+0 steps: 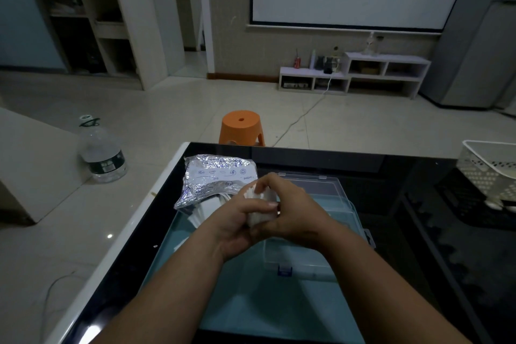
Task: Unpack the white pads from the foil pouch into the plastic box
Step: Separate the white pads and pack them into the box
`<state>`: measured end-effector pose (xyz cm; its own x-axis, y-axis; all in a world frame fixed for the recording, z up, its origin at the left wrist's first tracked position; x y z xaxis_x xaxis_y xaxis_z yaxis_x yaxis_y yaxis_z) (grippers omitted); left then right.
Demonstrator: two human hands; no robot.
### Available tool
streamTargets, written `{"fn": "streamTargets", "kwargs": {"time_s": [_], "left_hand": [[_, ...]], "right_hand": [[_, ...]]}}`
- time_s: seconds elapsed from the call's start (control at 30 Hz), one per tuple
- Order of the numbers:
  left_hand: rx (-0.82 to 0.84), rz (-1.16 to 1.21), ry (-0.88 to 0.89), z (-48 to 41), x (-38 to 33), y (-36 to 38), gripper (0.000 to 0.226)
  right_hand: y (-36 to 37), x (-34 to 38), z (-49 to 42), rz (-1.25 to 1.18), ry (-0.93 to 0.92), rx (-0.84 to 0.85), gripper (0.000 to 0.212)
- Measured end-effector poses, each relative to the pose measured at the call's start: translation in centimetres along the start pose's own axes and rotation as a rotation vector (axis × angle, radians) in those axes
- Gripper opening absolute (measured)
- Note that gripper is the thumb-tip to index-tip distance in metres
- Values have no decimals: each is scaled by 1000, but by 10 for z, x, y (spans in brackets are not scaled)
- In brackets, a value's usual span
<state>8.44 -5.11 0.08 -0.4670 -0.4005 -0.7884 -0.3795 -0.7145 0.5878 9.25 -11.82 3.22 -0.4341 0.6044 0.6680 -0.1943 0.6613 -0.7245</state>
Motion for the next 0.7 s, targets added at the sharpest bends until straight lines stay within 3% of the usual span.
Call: {"fn": "streamTargets", "kwargs": {"time_s": [0.1, 0.2, 0.23, 0.3, 0.37, 0.5, 0.6, 0.7], "left_hand": [[-62, 66, -10, -1, 1, -6, 37], [-134, 99, -33, -3, 3, -17, 64], [-144, 111, -39, -3, 2, -19, 66], [-142, 135, -49, -3, -1, -21, 63], [-156, 146, -52, -1, -3, -23, 63], [-174, 162, -86, 2, 2, -22, 71], [-215, 164, -105, 3, 2, -21, 47], [-256, 194, -92, 2, 1, -24, 39]], "right_hand": [[2, 0, 0, -23, -1, 17, 76], [4, -2, 3, -152, -34, 76, 105], [4, -1, 4, -275, -34, 92, 100], [0, 1, 5, -458, -34, 78, 70], [-7, 1, 5, -429, -17, 30, 53], [-15, 2, 6, -266, -28, -26, 44], [-19, -3, 6, -284, -2, -104, 31], [-25, -11, 2, -296, 20, -214, 27]]}}
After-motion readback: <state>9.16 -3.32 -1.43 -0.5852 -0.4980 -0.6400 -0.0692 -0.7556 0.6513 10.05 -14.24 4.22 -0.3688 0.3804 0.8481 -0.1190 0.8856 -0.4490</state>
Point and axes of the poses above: each hand's wrist, its own z-axis away from the middle knuckle, its own y-axis out of the palm, x = y × z, the point moved 8 cm from there along -z, towards the middle knuckle, and after that the axes turned 8 degrees about -y, right-handed, at the moved point
